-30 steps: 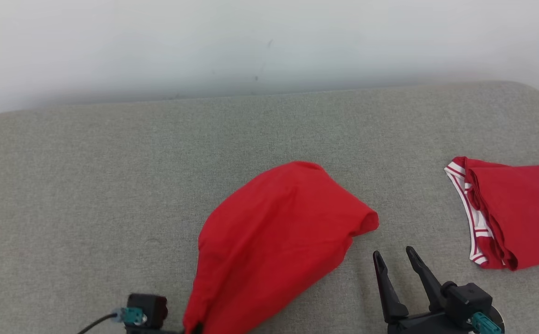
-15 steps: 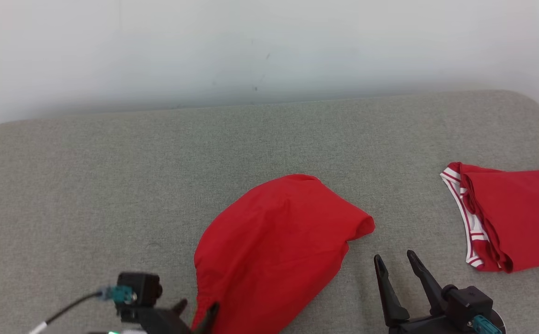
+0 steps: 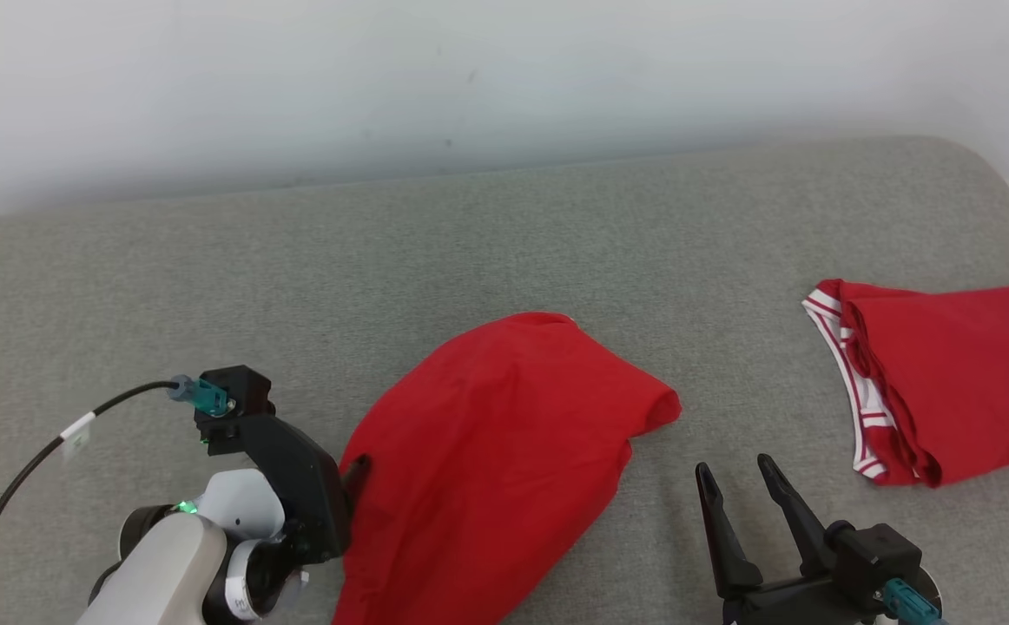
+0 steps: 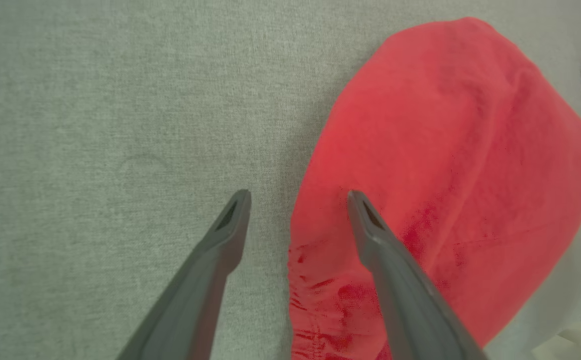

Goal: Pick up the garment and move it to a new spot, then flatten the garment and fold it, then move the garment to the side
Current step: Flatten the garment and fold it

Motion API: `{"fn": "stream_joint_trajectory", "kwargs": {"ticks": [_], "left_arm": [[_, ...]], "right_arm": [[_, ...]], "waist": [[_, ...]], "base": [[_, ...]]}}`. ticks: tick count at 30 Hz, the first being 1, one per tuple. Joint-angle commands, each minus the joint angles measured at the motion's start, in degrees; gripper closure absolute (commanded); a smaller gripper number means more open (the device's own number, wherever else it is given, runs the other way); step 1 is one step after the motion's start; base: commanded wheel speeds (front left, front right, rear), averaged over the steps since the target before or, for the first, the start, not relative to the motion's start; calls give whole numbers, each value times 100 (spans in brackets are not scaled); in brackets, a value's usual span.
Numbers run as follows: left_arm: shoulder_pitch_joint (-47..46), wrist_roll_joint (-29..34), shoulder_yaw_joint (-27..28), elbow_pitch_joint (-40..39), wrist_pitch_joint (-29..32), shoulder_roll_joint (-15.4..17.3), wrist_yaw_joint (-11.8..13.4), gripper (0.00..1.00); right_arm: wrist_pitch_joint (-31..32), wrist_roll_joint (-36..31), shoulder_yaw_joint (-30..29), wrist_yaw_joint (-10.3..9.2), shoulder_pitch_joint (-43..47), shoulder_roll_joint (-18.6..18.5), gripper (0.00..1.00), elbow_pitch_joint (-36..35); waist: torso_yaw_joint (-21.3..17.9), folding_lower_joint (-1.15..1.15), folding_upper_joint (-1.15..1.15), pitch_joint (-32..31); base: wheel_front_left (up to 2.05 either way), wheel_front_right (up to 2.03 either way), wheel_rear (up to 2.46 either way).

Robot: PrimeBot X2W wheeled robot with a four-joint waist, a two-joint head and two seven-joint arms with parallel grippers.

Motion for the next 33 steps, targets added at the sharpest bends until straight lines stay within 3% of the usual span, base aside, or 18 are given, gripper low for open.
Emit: {"fn": "stream_joint_trajectory", "kwargs": {"ticks": [1,9,10,12,15,20,25,33], "left_arm": [[-81,-38,27,194,17,-55,14,0],[-284,-12,-177,795,352,-140,29,0],[-274,-64,-198,829,402,-182,3,25],[-283,-56,-240,853,365,-209,-47,100],[-354,87,-252,893,141,-190,-73,100],[-688,467,-155,798,-927,-240,-156,100],[-1267,868,-285,494,-1963,-417,-581,100],[-2213,1354,-776,45,-2972,-948,-1262,100]], "right_arm": [[-45,50,13,-14,-52,0,0,6],[-94,71,-1,-14,-109,-1,0,26],[-106,74,-2,-14,-120,-1,0,26],[-122,85,-7,-14,-138,-1,0,33],[-134,98,8,-14,-148,-1,0,59],[-146,97,-10,-14,-156,-1,0,104],[-157,88,-16,-14,-145,-1,0,121],[-185,123,34,-14,-128,-2,0,150]], "waist": [[-127,-1,0,85],[-258,-1,0,167],[-268,-1,0,171],[-276,-1,0,174],[-282,-1,0,168],[-257,-1,0,130],[-217,-1,0,93],[-237,-1,0,12]], "base": [[0,0,0],[0,0,0],[0,0,0],[0,0,0],[0,0,0],[0,0,0],[0,0,0],[0,0,0]]}}
